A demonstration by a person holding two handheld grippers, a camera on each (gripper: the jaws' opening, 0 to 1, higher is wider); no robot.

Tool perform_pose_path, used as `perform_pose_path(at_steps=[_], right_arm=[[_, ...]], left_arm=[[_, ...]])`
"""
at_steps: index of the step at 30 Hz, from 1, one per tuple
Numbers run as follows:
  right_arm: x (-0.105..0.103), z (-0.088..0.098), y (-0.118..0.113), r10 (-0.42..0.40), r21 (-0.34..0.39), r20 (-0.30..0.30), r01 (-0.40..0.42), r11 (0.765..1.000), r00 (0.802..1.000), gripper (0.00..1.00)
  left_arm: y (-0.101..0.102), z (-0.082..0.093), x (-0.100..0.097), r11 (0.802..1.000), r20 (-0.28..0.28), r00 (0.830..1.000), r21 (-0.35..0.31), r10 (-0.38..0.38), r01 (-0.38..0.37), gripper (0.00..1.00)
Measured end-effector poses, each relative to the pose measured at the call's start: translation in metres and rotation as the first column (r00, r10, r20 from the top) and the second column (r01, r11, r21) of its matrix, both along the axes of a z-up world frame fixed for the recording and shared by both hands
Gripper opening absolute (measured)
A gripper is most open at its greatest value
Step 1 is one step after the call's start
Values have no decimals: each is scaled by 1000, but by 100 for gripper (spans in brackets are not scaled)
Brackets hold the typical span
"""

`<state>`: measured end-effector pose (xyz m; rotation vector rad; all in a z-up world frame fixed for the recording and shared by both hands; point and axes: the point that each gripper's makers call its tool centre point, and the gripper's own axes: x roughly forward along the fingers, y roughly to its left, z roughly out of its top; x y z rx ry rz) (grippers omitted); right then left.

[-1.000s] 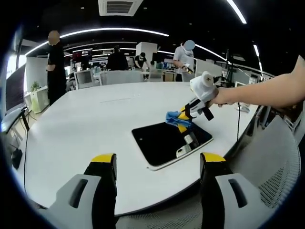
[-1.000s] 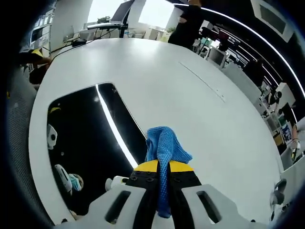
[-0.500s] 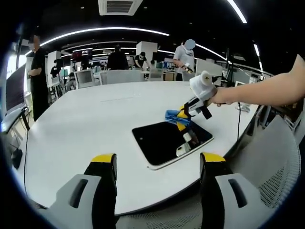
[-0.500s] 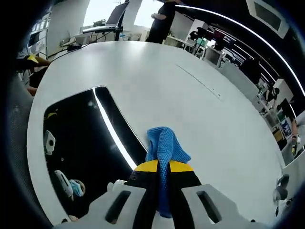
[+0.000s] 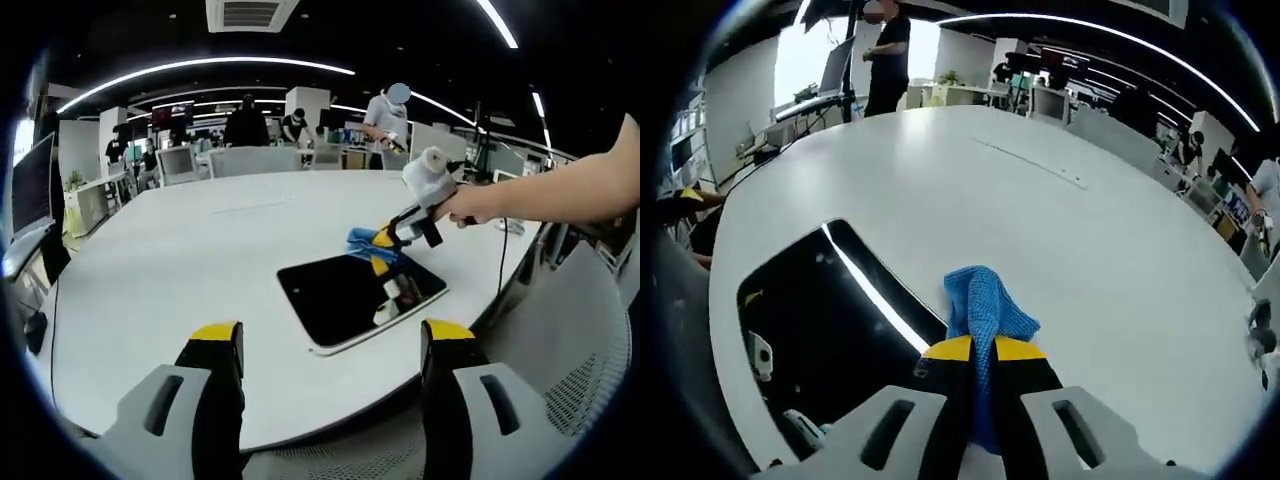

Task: Wipe the mirror surface with the cleaning cloth until all visible marks leave the cleaned area.

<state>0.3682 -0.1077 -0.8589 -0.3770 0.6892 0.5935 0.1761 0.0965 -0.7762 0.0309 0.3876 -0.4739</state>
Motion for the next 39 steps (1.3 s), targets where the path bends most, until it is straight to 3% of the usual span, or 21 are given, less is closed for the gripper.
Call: perform_pose_path(at_steps=[4, 6, 9, 15, 17, 24, 32, 34, 39], right_arm=[[-1, 3, -6, -51, 10, -2, 51, 999, 999, 0], [4, 9, -13, -75, -17, 37, 76, 997, 996, 0], [4, 19, -15, -141, 48, 34, 139, 989, 989, 0], [2, 33, -24, -160, 27, 55, 159, 987, 986, 0], [-1, 34, -24, -196, 69, 30, 193, 979, 980, 0], [-10, 31, -34, -255, 108, -16, 255, 961, 967, 0], [-20, 36, -49, -263, 77, 7, 262, 962, 965, 0], [-22, 37, -54, -253, 34, 24, 252, 967, 967, 0], [-26, 40, -63, -269, 39, 20, 268, 963, 963, 0]], left_arm=[[0, 0, 0, 1000, 1, 1000, -1, -1, 1, 70], [0, 1, 0, 1000, 9, 1000, -7, 0, 0, 71], [0, 1, -1, 1000, 10, 1000, -8, -3, 3, 72], [-1, 1, -2, 1000, 11, 1000, -9, -8, 8, 72], [0, 1, -2, 1000, 11, 1000, -10, -9, 9, 73], [0, 1, -3, 1000, 11, 1000, -11, -12, 12, 73], [-1, -1, -4, 1000, 2, 1000, -7, -20, 20, 77], [-1, -1, -4, 1000, 2, 1000, -7, -20, 20, 77], [-1, -1, -4, 1000, 2, 1000, -6, -20, 20, 78]])
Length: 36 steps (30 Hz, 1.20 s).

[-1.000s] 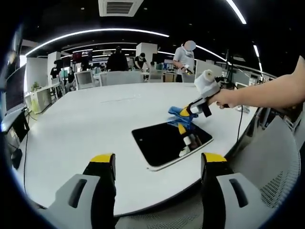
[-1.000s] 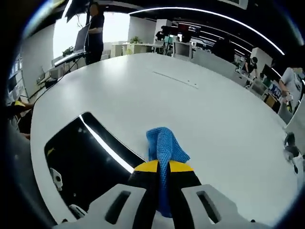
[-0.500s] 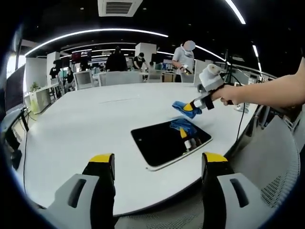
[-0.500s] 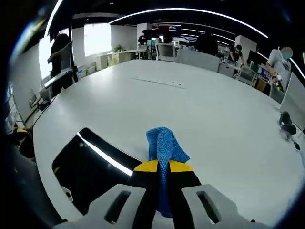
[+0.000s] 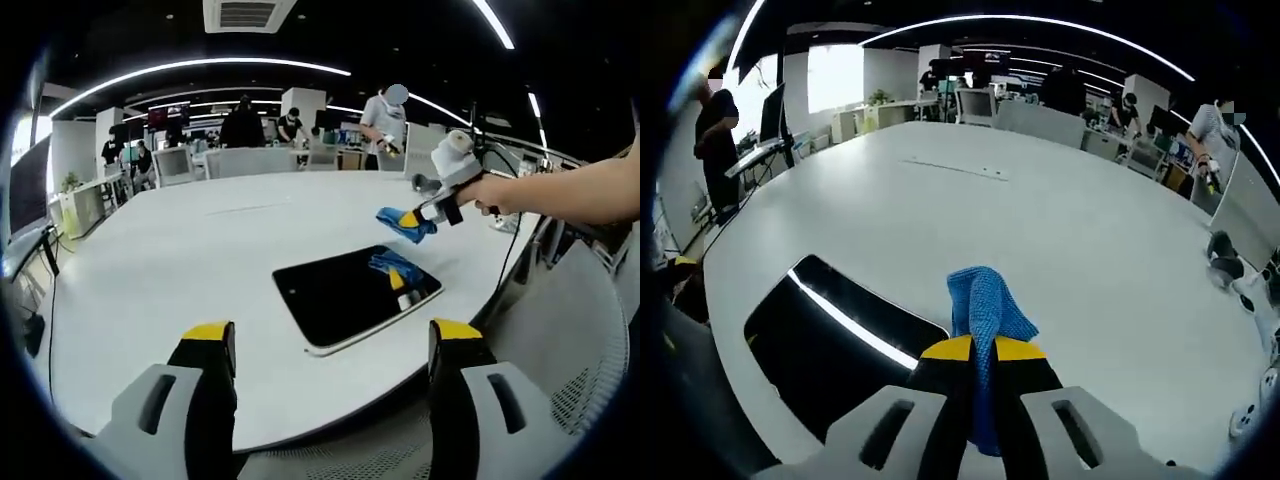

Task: Wipe the mirror surface with the cleaning cloth until all visible marks leave the cleaned area.

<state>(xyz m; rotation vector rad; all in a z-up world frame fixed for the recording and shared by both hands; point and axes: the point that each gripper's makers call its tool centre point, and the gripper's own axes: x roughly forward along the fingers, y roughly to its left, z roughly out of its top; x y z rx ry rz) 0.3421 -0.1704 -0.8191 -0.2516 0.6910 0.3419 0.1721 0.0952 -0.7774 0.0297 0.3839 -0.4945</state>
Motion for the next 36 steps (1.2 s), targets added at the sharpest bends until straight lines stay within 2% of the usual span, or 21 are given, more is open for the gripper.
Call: perform_pose_path(at_steps=[8, 17, 20, 28, 36], right_arm=[[-13, -6, -11, -6, -20, -27, 6, 1000, 1000, 0], [-28, -25, -27, -55, -6, -78, 55, 998, 995, 1], [-29, -26, -31, -79, 24, -84, 82, 996, 993, 1], [-36, -36, -29, -62, 1, -100, 62, 998, 993, 1], [-42, -47, -27, -61, 9, -122, 62, 998, 991, 1]], left_arm=[[0, 1, 0, 1000, 2, 1000, -1, 0, 0, 78], [0, 1, 1, 1000, 4, 1000, -4, -2, 2, 78], [0, 1, 1, 1000, 3, 1000, -2, -1, 1, 78], [0, 1, 1, 1000, 0, 1000, -3, -3, 3, 78], [0, 0, 1, 1000, -3, 1000, -2, -3, 3, 78]])
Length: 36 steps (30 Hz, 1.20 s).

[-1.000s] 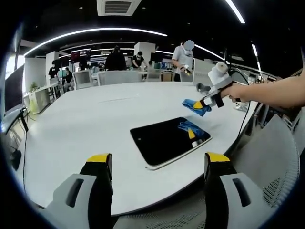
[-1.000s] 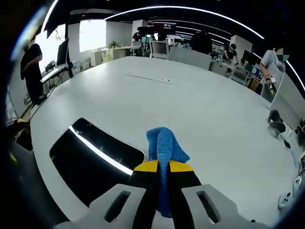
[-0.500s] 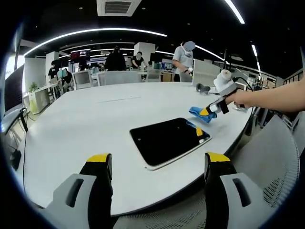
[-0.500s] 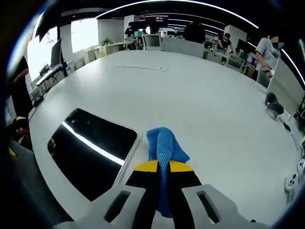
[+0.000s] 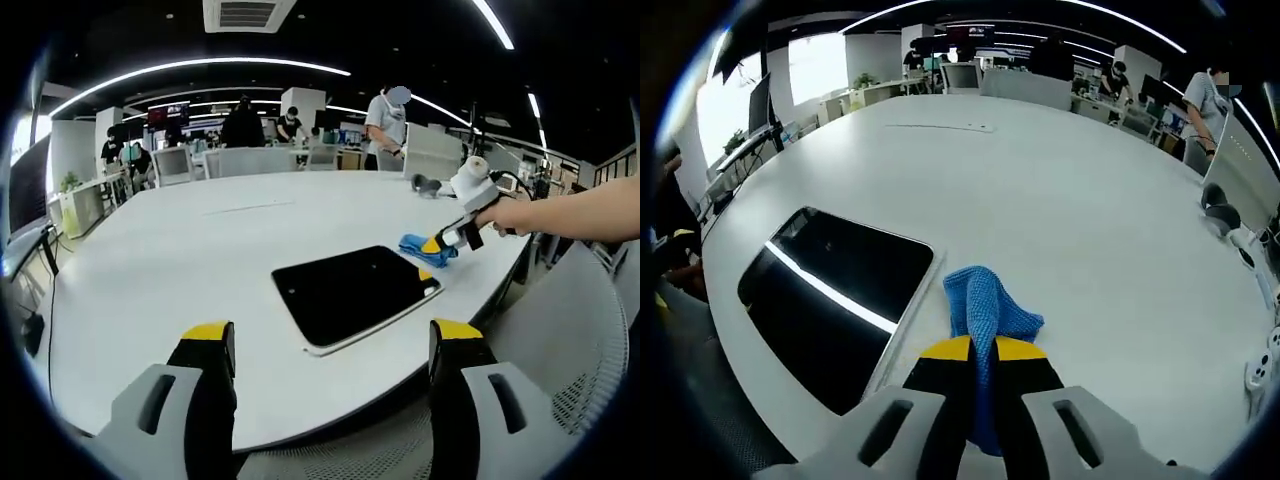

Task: Wipe the mirror surface with the cleaning cloth until all visible marks leave the cleaned area.

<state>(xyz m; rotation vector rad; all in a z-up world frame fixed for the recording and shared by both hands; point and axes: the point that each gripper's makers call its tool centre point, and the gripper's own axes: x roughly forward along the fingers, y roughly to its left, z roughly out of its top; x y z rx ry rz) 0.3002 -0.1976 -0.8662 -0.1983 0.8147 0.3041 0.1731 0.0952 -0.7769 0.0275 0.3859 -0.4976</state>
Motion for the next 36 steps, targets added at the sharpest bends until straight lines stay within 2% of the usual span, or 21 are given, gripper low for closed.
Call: perform_pose_path(at_steps=[12, 16, 20, 25, 33, 36], right_arm=[[-2, 0, 2, 18, 13, 6, -19, 1000, 1000, 5], [-3, 5, 0, -14, 30, 3, 14, 999, 1000, 12], [-4, 15, 0, -60, 118, 16, 58, 991, 998, 16], [-5, 29, -9, -110, 176, 41, 102, 979, 993, 21], [-26, 55, -9, -74, 139, 100, 60, 988, 992, 27], [-37, 65, -9, -75, 152, 111, 58, 987, 991, 28]], left_arm=[[0, 0, 0, 1000, 0, 1000, 0, 1, -1, 78], [0, 0, 0, 1000, 0, 1000, 0, 1, -1, 78], [0, 1, 0, 1000, 1, 1000, -1, 0, 0, 78], [0, 1, 0, 1000, 4, 1000, -1, 1, -1, 78], [-1, 2, -1, 1000, 8, 1000, -5, 0, 0, 78], [-1, 2, 0, 1000, 10, 1000, -6, 1, -1, 78]])
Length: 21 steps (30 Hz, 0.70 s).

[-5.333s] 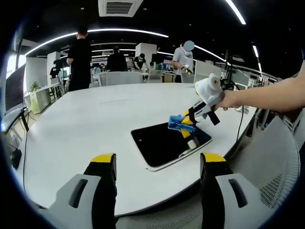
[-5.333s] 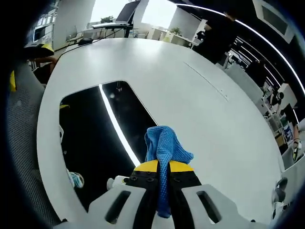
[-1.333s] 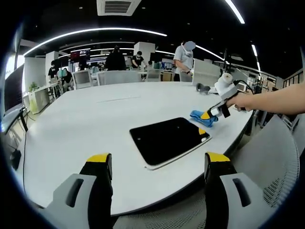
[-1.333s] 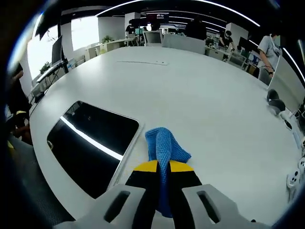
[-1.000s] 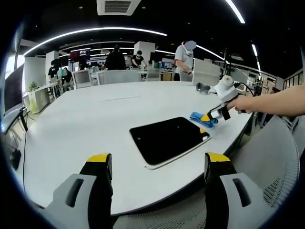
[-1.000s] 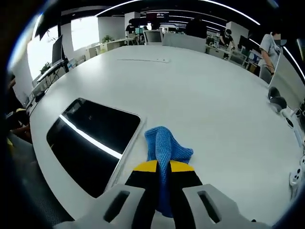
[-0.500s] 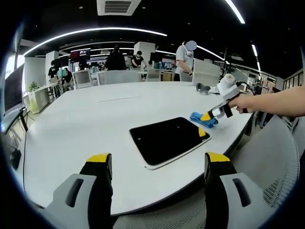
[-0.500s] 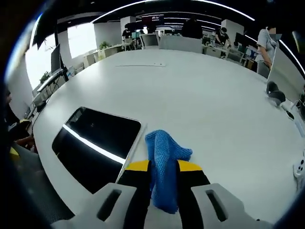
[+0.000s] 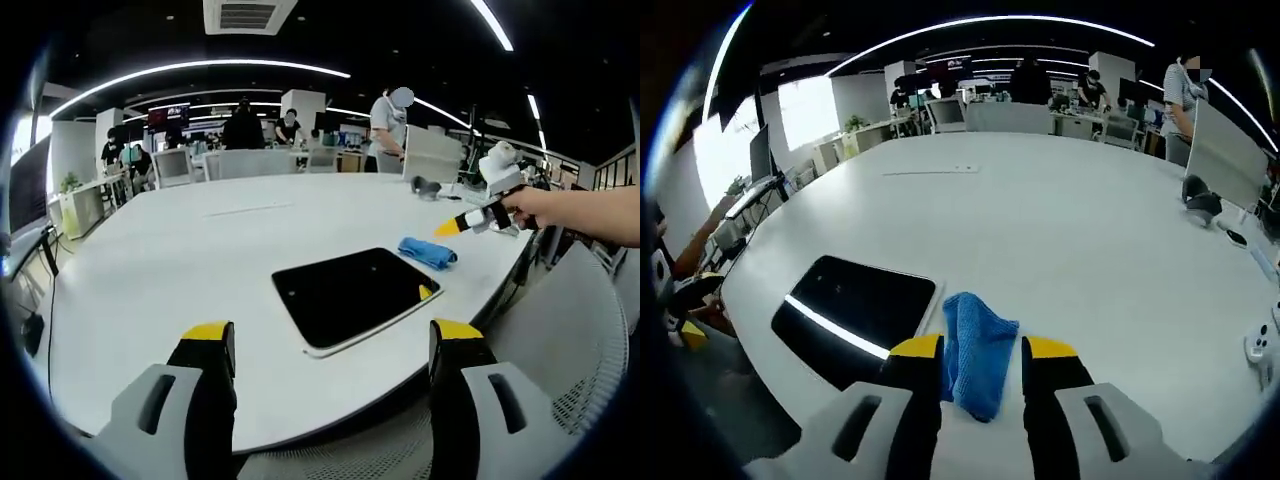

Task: Wipe the mirror surface with the cleaning cloth until all visible marks leave the cleaned area.

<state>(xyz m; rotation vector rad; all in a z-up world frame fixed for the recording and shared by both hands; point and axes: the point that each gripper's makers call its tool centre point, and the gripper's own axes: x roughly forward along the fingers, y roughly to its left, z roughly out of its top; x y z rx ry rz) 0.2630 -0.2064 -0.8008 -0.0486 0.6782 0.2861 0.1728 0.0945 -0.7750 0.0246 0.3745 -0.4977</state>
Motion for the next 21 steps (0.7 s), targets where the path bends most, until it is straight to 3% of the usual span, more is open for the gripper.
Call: perform_pose_path(at_steps=[7, 21], right_arm=[[-20, 13, -1, 14, -16, 38, -14, 1000, 999, 30], [-52, 17, -6, 25, 0, 65, -25, 1000, 998, 37]], left_arm=[[0, 0, 0, 1000, 0, 1000, -1, 0, 0, 78], [0, 1, 0, 1000, -1, 1000, -1, 1, -1, 78]])
